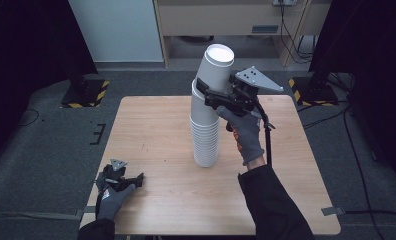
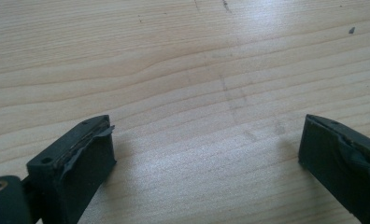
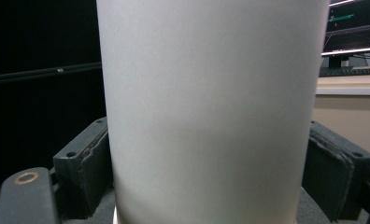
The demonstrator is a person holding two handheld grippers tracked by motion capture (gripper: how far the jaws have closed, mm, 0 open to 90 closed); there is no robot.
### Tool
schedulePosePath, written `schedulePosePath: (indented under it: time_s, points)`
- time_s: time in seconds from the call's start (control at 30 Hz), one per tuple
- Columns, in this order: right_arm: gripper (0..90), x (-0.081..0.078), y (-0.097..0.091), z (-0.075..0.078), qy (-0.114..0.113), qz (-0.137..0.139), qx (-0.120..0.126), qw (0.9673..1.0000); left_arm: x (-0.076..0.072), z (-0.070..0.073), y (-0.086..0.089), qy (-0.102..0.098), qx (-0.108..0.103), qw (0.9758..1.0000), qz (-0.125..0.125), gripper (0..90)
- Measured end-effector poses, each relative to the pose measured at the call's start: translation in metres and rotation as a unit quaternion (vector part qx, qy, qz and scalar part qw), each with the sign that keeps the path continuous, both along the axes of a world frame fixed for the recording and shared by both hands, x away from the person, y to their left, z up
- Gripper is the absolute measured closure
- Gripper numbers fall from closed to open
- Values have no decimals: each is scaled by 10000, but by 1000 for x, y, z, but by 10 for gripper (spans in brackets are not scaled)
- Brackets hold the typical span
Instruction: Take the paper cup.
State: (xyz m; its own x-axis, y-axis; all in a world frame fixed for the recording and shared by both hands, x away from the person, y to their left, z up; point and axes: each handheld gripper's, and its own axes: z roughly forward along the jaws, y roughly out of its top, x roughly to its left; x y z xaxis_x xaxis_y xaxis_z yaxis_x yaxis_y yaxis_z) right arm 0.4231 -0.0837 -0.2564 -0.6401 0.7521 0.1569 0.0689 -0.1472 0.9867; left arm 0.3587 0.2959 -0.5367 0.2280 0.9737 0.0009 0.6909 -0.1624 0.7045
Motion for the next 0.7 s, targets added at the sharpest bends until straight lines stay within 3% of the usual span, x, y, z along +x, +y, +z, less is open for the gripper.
schedulePosePath:
  time_s: [0.4,0.7]
  points:
    - [142,-12,-14,4,-49,-70,80,9999,0,0,0,1,-3,10000,-1,29]
    - [141,-29,-40,1,-26,-170,261,9995,0,0,0,-1,-3,10000,0,29]
